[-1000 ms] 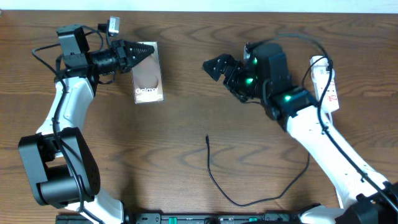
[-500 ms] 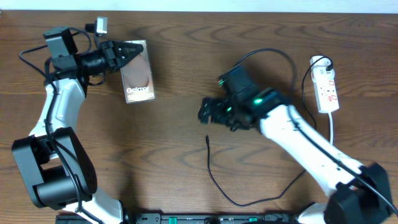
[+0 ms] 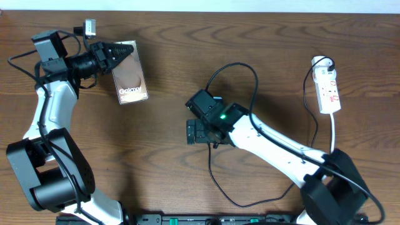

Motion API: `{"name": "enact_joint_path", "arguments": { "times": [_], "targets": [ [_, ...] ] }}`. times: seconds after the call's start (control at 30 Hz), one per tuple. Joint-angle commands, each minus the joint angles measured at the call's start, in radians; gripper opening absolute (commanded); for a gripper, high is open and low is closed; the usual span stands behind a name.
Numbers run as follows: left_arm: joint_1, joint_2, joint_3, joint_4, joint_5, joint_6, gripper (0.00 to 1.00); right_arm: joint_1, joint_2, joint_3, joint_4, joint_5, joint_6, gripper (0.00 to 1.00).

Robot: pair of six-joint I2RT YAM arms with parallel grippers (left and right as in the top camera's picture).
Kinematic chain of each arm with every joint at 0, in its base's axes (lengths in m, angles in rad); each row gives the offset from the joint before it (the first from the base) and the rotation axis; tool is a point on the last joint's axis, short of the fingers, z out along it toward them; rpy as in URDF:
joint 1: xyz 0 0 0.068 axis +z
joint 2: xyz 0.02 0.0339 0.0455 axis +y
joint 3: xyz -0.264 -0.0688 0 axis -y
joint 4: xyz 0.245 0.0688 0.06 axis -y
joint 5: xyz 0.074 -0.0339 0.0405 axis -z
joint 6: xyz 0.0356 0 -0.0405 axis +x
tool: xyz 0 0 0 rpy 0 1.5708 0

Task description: Plug charger to phone and switch on socket

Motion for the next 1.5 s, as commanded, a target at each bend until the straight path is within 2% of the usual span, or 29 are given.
{"name": "enact_joint_path", "arguments": {
  "times": [0.0,0.23,0.53,1.0,1.13,1.47],
  "targets": [
    [0.004,-0.026,0.002,0.0,0.039,0.002,0.07,0.012,0.063,0.006,0.0,0.011,0.027,0.99],
    [0.004,-0.026,0.002,0.0,0.039,0.002,0.07,0.009,0.134,0.006,0.0,-0.003,0.026,0.99],
    [0.004,-0.026,0.002,-0.002,0.039,0.002,0.07,0.009,0.138,0.006,-0.016,-0.003,0.05,0.87],
    [0.004,-0.026,0.002,-0.002,0.039,0.002,0.07,-0.04,0.198,0.006,-0.034,-0.079,0.071,0.82],
    [0.004,-0.026,0.002,-0.002,0.038,0.002,0.07,-0.065,0.217,0.006,-0.042,-0.105,0.072,0.75],
    [0.004,-0.026,0.002,-0.002,0.039,0.002,0.07,-0.068,0.224,0.008,-0.052,-0.108,0.085,0.71]
  ]
}}
